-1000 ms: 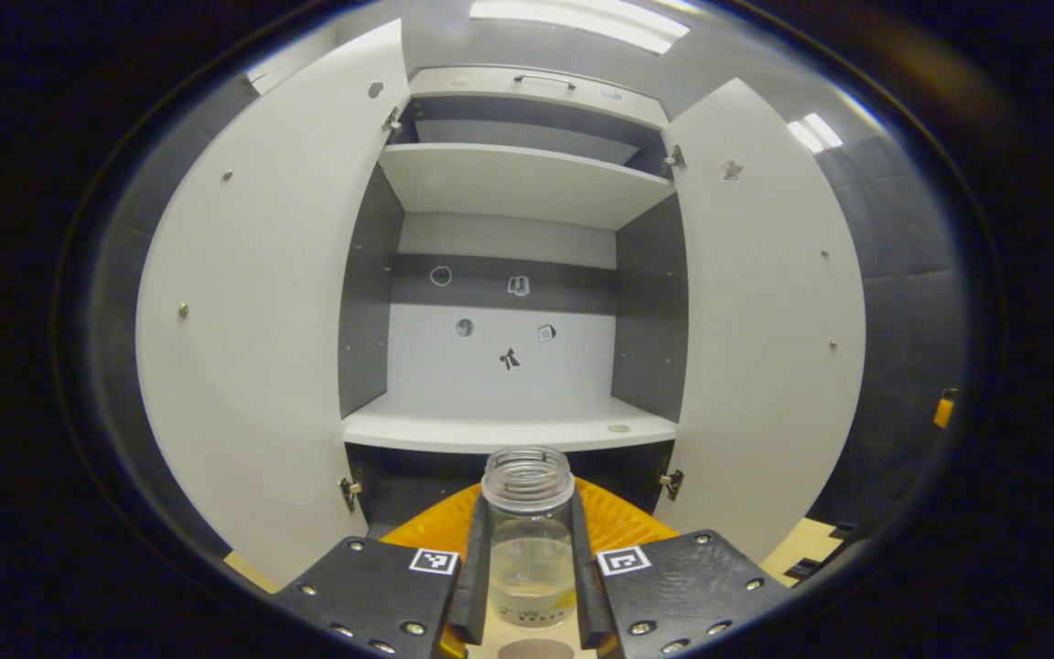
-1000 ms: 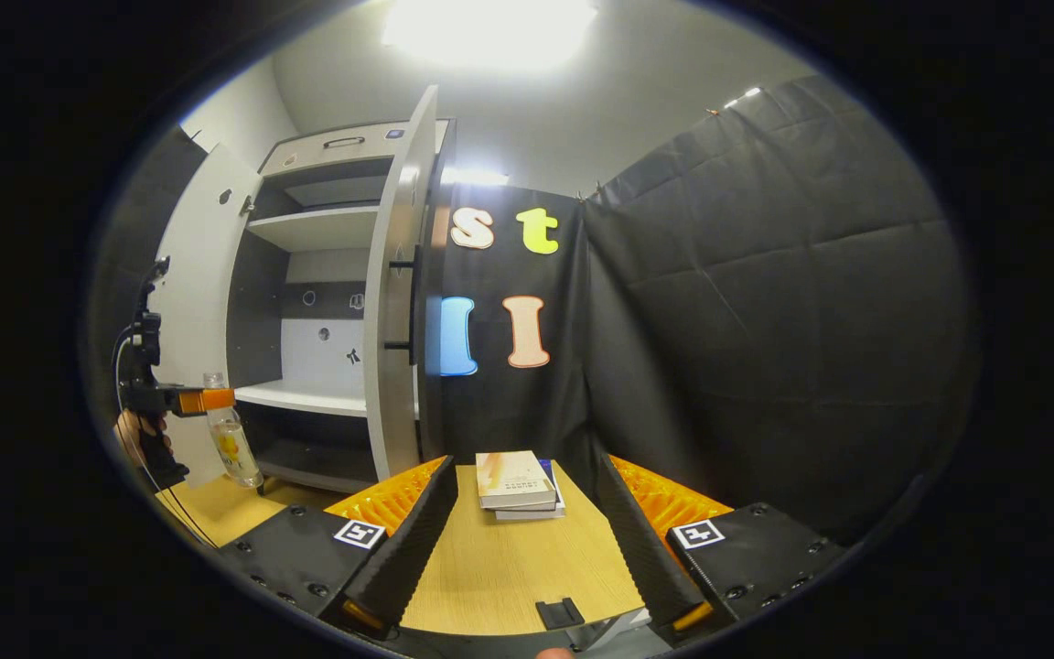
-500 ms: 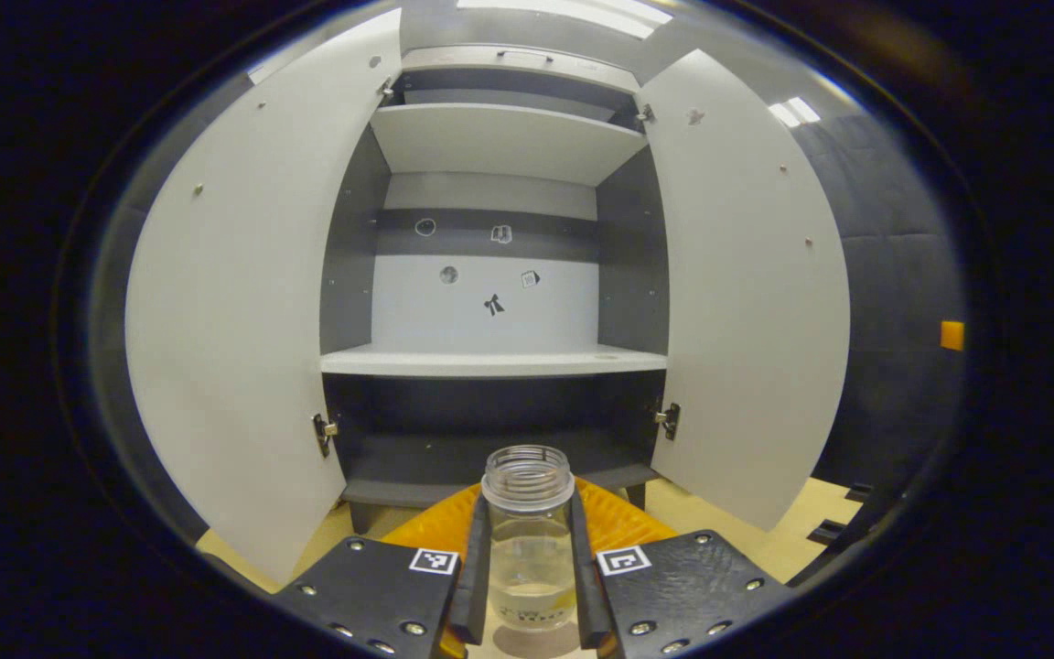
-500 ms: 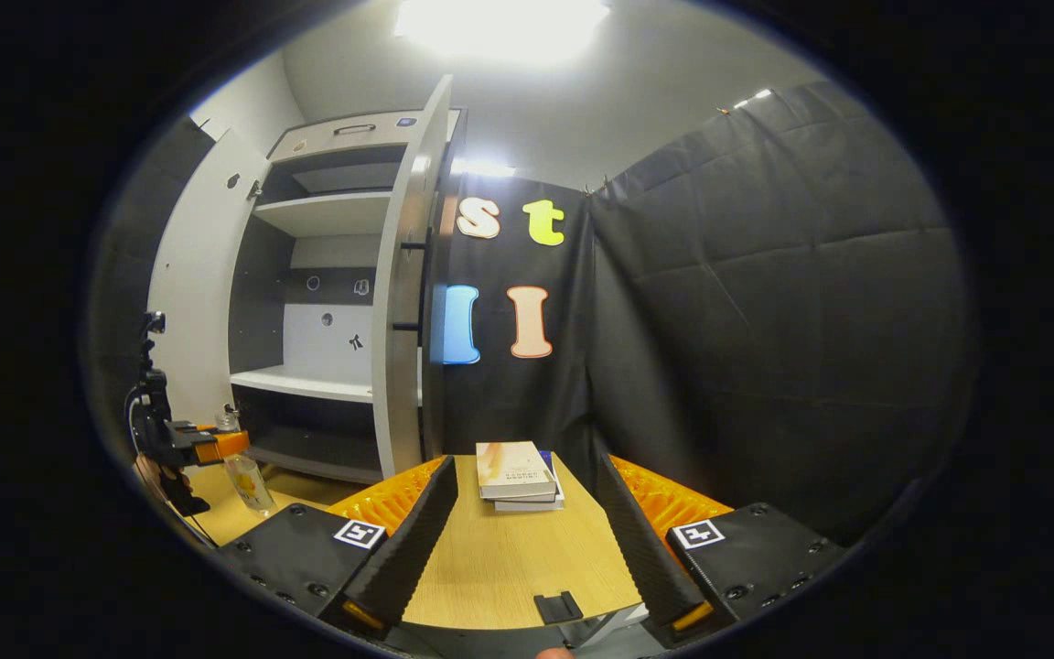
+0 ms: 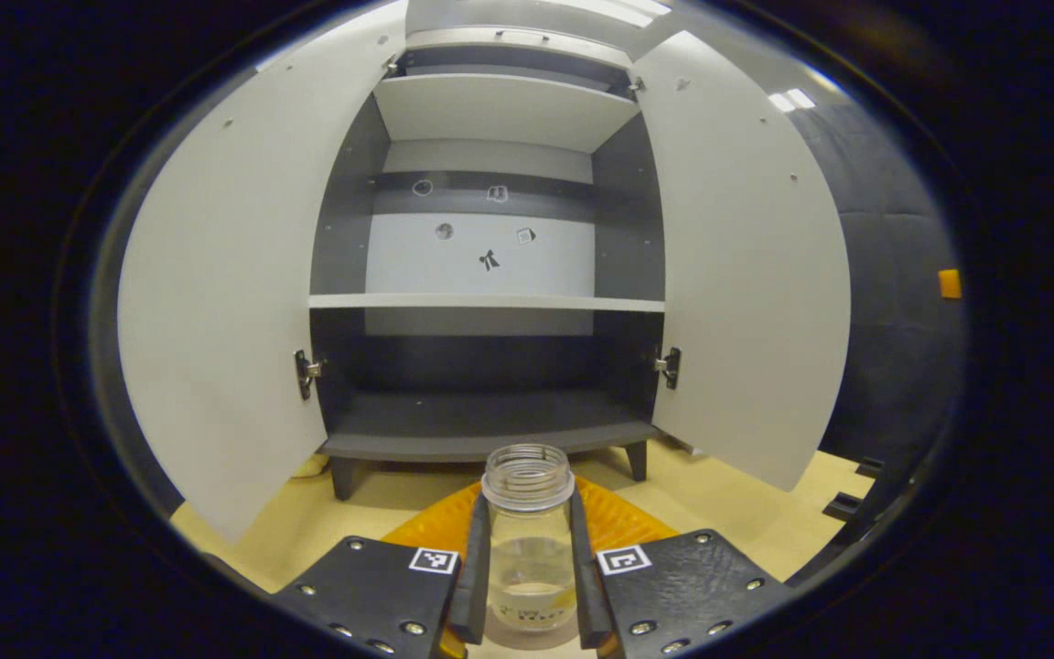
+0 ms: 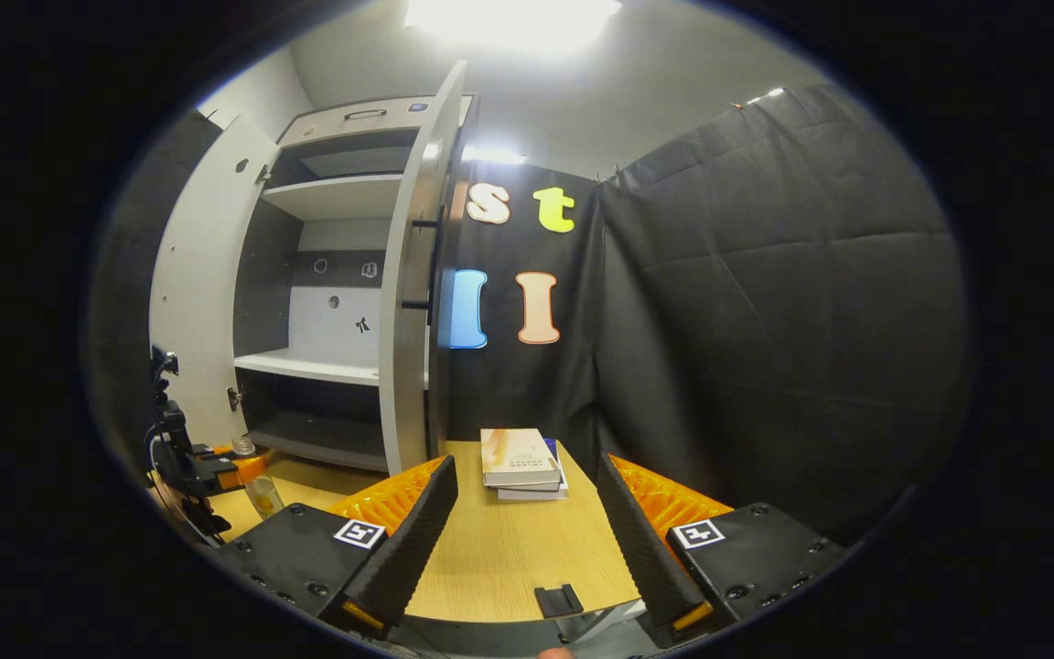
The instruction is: Grasp the bottle in the cabinet with the left hand and place it on the coaster, then close the right door with the right hand and the left door with the left hand.
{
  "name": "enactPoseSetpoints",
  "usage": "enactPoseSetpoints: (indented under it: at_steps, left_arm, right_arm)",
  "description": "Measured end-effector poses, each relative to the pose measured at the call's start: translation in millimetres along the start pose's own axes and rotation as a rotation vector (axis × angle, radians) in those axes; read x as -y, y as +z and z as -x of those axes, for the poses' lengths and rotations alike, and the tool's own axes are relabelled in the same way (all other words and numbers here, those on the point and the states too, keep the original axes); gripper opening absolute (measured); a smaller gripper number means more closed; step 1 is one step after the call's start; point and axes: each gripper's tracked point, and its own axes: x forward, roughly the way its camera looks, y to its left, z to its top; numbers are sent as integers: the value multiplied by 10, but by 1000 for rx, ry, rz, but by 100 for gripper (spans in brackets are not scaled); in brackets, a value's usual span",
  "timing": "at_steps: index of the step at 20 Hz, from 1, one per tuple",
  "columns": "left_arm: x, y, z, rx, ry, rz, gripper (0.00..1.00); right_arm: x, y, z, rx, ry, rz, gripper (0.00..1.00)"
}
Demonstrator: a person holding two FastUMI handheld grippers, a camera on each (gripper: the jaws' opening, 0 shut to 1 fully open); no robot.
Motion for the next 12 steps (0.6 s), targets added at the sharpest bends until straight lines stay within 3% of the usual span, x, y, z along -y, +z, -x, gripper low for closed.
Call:
enactPoseSetpoints:
  at_steps: [12]
  left_arm:
    - [6, -413, 63, -38, 32, 8, 44]
  right_arm:
    - [-57, -77, -41, -24, 21, -3, 96]
